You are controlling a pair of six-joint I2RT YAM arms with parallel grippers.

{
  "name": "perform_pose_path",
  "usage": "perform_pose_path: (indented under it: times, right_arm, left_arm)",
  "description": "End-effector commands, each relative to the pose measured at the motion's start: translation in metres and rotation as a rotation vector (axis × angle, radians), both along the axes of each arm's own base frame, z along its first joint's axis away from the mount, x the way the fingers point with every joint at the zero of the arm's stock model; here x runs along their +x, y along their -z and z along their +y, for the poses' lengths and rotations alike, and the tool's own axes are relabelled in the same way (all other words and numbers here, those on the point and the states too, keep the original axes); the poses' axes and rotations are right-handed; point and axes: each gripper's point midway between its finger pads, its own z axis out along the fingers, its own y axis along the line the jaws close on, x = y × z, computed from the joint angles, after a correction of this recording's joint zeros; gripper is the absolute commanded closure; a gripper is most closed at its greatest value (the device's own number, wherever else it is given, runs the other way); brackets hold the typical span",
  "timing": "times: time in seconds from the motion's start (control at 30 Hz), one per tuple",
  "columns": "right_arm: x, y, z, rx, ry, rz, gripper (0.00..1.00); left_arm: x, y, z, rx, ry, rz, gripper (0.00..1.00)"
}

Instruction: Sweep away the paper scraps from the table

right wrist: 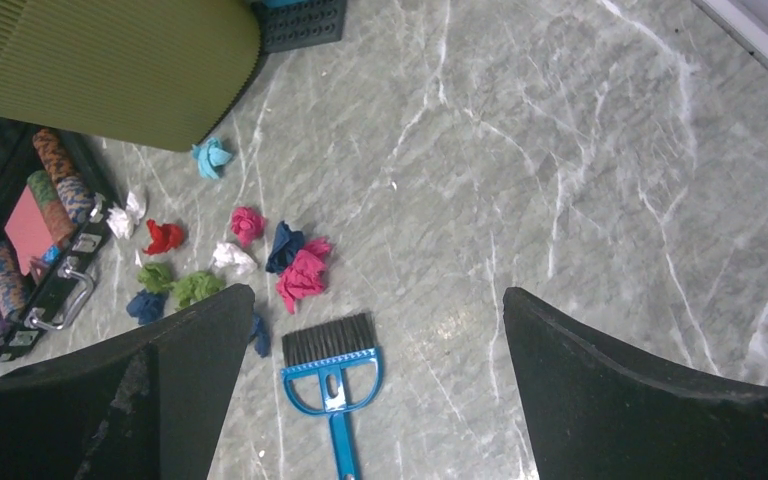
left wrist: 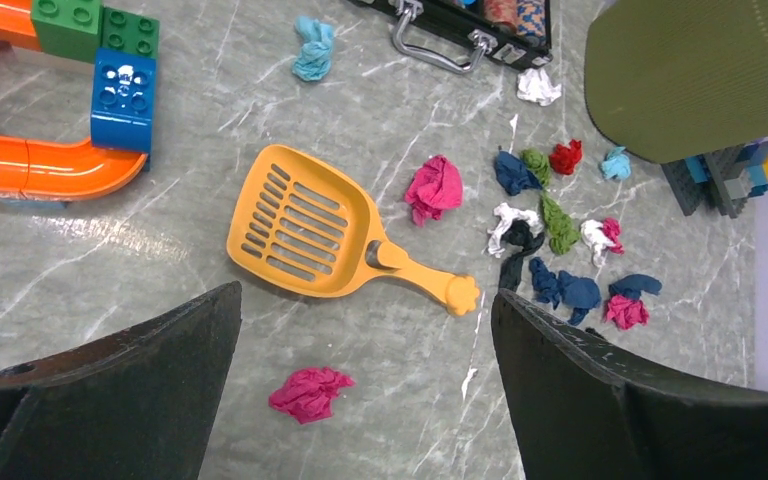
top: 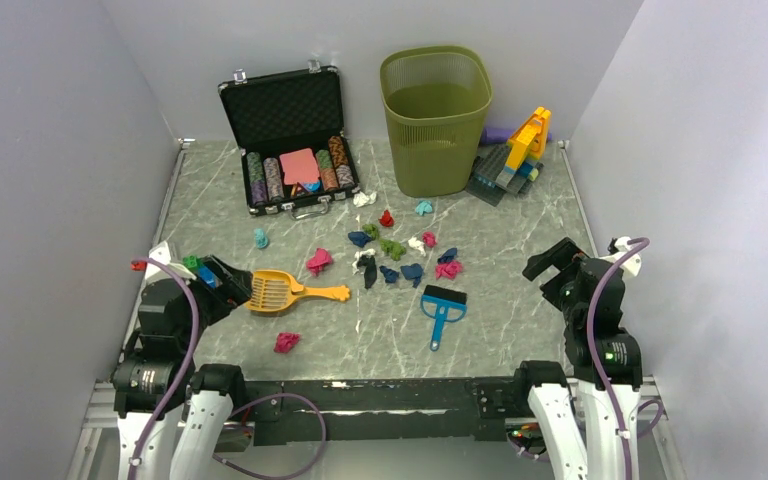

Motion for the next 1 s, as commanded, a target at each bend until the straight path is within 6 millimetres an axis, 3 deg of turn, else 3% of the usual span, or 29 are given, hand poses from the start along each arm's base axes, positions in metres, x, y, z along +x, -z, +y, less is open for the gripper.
perform_pose_path:
  times: [0.0,0.33,0.47,0.53,0.63,0.73,0.97]
  right_arm:
    - [-0.001,-0.009,-0.001,0.019,0.022,-0.003,0.00]
    - [-0.004,0.002,-0.020,0.037,0.178,0.031,0.00]
    - [0.001,0.004,-0.013,0.036,0.122,0.039,0.00]
    - [0.007,0.000,0.000,0.020,0.013,0.035,0.00]
    - [0.019,-0.009,0.041,0.007,-0.293,-0.022,0.00]
    - [0.026,-0.014,0.068,0.036,-0.464,-0.069,0.01]
    - [0.043,-0.002,0.117,0.076,-0.692,-0.045,0.03]
  left_arm:
    - [0.001,0.009,0.004,0.003,-0.023,0.030,0.02]
    - [0.002,0.038,-0.003,-0.174,-0.129,0.150,0.01]
    - [0.006,0.044,-0.004,-0.193,-0.145,0.161,0.02]
    - [0.007,0.043,-0.003,-0.183,-0.140,0.160,0.02]
    - [0.007,0.038,0.001,-0.149,-0.144,0.159,0.02]
    - [0.005,0.028,0.011,-0.103,-0.171,0.140,0.02]
    - [-0.001,0.020,0.026,-0.047,-0.232,0.135,0.01]
